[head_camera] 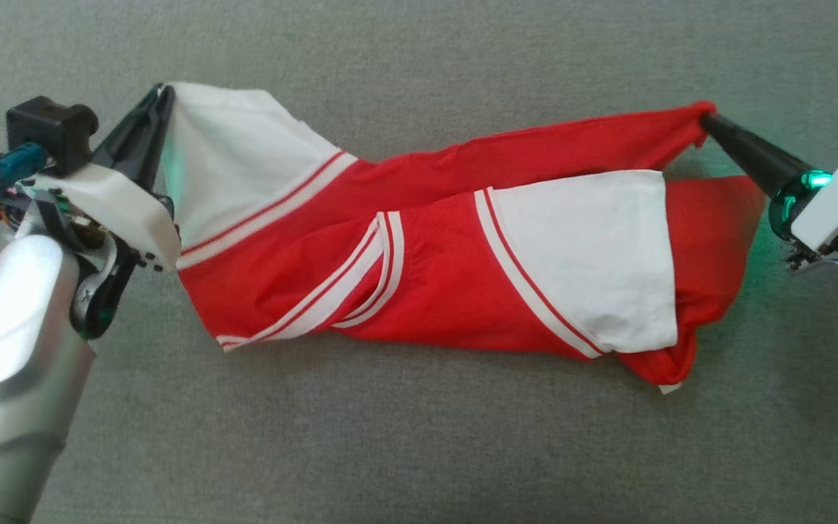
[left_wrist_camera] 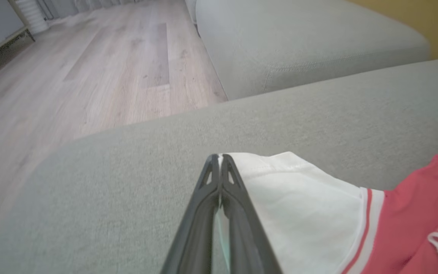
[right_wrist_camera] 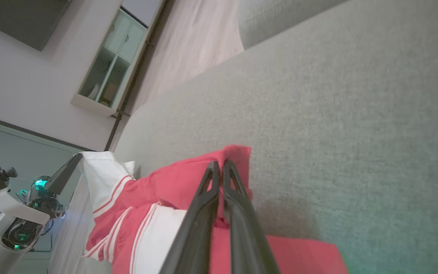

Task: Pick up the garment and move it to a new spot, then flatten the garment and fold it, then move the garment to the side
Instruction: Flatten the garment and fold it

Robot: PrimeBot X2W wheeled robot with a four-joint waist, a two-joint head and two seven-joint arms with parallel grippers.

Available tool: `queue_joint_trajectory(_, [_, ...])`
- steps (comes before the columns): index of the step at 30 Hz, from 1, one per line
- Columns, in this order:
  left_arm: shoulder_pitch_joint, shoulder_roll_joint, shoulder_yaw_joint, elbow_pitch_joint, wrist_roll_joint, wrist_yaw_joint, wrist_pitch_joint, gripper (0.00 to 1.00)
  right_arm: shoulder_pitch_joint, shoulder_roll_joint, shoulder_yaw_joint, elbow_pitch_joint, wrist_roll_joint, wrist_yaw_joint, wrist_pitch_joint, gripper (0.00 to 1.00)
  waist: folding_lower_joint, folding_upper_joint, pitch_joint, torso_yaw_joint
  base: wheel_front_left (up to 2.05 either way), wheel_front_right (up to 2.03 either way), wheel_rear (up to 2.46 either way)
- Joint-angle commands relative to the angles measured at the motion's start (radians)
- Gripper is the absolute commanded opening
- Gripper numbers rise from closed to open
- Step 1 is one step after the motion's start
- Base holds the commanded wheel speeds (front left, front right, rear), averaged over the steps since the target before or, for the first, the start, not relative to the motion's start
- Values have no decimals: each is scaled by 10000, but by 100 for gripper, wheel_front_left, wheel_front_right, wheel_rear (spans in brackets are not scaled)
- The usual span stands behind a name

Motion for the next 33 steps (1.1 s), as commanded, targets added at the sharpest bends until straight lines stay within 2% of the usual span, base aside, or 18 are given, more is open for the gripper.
queue_joint_trajectory(1, [-594, 591, 386, -328, 88, -41, -216, 0, -112, -319, -89, -325, -3, -9, -228, 0, 0, 0, -142, -100, 0, 0, 0])
queue_joint_trajectory(8, [-1460, 886, 216, -741, 619, -50, -1568, 0, -718, -708, -246, -737, -660, -9, -2144, 0, 0, 0, -888, -713, 0, 0, 0])
queue_joint_trajectory(15, [-2358, 933, 205, -952, 1082, -43, -3030, 0, -1359, -1776, 133, -1113, -1911, -9, -3997, 0, 0, 0, -1911, -1512, 0, 0, 0])
queue_joint_trajectory(20, [-2466, 1048, 84, -1213, 1019, -48, -3264, 0, -1452, -2791, 514, -1483, -2338, -9, -4537, 0, 0, 0, -2699, -1988, 0, 0, 0])
queue_joint_trajectory(27, [-1990, 1486, 5, -2151, 737, -51, -2989, 0, -857, -4234, 288, -1967, -2093, -9, -5109, 0, 0, 0, -3309, -2302, 0, 0, 0])
queue_joint_trajectory(30, [-1957, 1634, 50, -2475, 674, -27, -2849, 0, -725, -4485, 219, -1912, -2082, -9, -5281, 0, 0, 0, -3409, -2357, 0, 0, 0])
queue_joint_trajectory(33, [-2165, 1607, -11, -2518, 562, -30, -2578, 0, -919, -4272, 304, -1653, -2240, -9, -5183, 0, 0, 0, -3402, -2399, 0, 0, 0])
